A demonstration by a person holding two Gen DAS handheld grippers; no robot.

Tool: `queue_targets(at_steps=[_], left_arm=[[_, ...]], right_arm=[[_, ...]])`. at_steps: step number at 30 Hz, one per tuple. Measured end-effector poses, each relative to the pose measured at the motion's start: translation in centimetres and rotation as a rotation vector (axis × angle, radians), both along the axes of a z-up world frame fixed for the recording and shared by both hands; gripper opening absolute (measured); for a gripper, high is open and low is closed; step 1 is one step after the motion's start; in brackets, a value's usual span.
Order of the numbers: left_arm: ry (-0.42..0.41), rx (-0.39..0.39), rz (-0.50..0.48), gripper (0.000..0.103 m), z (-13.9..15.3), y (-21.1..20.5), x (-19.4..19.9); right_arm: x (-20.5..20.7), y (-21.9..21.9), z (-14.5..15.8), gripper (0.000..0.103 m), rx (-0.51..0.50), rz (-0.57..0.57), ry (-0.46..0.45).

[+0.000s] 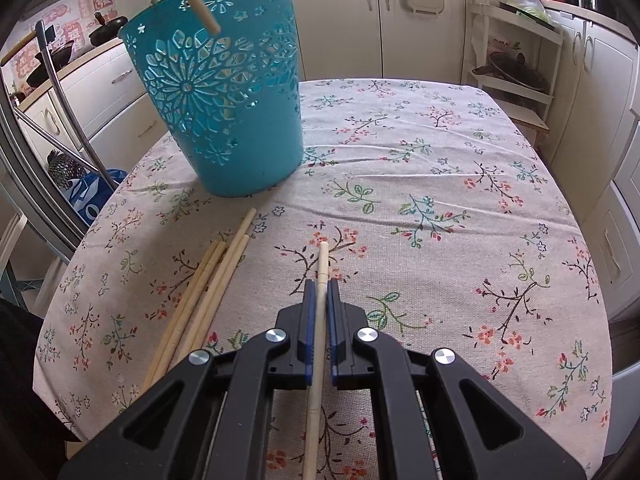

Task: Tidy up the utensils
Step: 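Lift the chopstick with the left gripper over the teal basket and release it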

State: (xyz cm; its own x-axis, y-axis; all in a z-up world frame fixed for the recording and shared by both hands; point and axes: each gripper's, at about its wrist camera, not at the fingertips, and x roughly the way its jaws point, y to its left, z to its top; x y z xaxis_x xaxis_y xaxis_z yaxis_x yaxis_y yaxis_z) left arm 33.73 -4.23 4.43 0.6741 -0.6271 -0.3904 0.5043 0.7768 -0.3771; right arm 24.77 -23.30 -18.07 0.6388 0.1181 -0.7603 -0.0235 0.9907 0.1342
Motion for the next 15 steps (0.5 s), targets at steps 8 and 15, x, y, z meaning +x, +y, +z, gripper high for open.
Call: queue_targets(at_steps=[8,15], left_arm=[[-0.095,0.018,0.104,0.005,2.3,0.8,1.1],[-0.083,0.026,0.170,0.005,0.6,0.7,3.4]], right_arm=[[-0.2,0.1,0.0,0.007,0.008,0.002,0.000],[-0.1,0.0,0.0,0.007,0.007,0.002,0.000]])
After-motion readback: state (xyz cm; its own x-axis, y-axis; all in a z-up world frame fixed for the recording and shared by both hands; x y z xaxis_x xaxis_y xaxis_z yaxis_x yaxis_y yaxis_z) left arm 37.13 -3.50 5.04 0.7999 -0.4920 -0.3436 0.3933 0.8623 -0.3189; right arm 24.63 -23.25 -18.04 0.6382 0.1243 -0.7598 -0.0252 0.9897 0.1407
